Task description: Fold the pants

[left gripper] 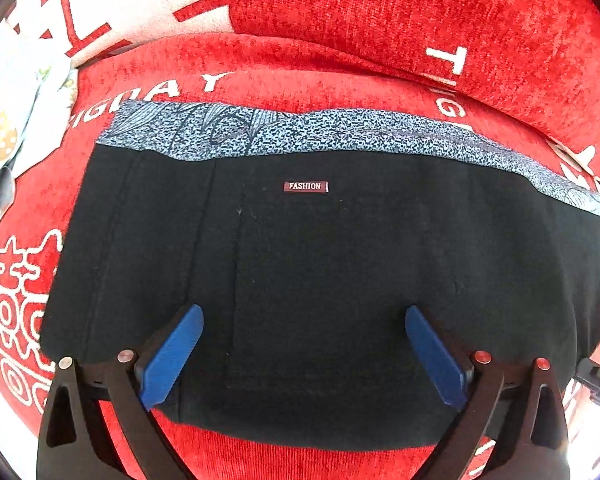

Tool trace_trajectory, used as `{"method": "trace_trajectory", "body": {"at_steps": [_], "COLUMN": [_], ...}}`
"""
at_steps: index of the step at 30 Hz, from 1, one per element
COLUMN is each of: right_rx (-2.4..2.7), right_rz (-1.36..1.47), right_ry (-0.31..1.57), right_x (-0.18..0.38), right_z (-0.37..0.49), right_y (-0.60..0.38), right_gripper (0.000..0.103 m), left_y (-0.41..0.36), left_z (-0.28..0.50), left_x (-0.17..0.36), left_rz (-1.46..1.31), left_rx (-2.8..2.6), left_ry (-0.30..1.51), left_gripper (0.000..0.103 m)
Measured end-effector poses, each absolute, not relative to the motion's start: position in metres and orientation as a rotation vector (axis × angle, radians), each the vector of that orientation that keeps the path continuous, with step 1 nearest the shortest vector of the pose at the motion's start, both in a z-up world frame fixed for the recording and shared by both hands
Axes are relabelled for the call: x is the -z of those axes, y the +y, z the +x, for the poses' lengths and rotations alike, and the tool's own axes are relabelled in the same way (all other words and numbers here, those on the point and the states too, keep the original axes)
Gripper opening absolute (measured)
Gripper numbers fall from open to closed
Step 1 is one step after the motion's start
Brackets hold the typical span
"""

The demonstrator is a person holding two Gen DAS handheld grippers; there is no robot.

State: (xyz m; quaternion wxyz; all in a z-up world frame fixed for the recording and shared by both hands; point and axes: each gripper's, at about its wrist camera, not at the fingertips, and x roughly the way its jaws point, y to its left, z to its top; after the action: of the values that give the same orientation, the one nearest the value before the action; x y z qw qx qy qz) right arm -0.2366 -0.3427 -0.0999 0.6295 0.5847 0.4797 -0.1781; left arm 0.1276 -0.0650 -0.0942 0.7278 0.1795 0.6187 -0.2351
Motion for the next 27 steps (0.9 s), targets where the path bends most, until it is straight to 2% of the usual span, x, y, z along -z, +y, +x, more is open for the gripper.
{"method": "trace_trajectory", "body": {"at_steps": [1,2,3,5,8,11,13,15,20,21,23,27], "right_rx": [0.412,0.418,0.430,0.510,0.681,0.814,0.880,0.922,0.908,0.901,0.881,0.855], "right_rz": [1.319,1.298,1.282,1.253,1.273,1.300,1.296,1.310,1.354,1.365,1.352,1.272], "right_ry": [1.104,1.098,1.076,1.027,0.927,0.824,0.802,0.791,0.773,0.779,0.802,0.828], "right_x": [0.094,0.085,0.075,0.057,0.042,0.037,0.039,0.046,0.065,0.067,0.063,0.050], "right_z": [-0.242,-0.248,-0.258,-0.284,-0.334,-0.370,-0.383,-0.393,-0.392,-0.384,-0.384,-0.386], "right_y": [-0.347,-0.354,-0.365,-0.394,-0.453,-0.501,-0.525,-0.546,-0.573,-0.574,-0.577,-0.572], "right_gripper": [0.016,0.018,0.018,0.018,0.025,0.026,0.029,0.029,0.031,0.030,0.012,0.008], "left_y": [-0.070,-0.077,-0.082,-0.090,-0.110,-0.133,-0.138,-0.139,-0.138,-0.137,-0.144,-0.148], "left_z": [0.129,0.127,0.123,0.113,0.091,0.072,0.068,0.058,0.059,0.058,0.056,0.053], "left_x": [0.094,0.091,0.084,0.070,0.054,0.069,0.088,0.087,0.085,0.085,0.088,0.089], "left_rz": [0.416,0.436,0.444,0.427,0.423,0.430,0.454,0.483,0.482,0.487,0.487,0.493], "left_rx": [0.508,0.502,0.507,0.544,0.601,0.609,0.577,0.563,0.550,0.550,0.550,0.546], "left_ry": [1.363,1.358,1.355,1.342,1.315,1.363,1.396,1.323,1.341,1.342,1.349,1.338], "left_gripper": [0.099,0.093,0.092,0.092,0.092,0.092,0.092,0.092,0.093,0.093,0.093,0.093]}}
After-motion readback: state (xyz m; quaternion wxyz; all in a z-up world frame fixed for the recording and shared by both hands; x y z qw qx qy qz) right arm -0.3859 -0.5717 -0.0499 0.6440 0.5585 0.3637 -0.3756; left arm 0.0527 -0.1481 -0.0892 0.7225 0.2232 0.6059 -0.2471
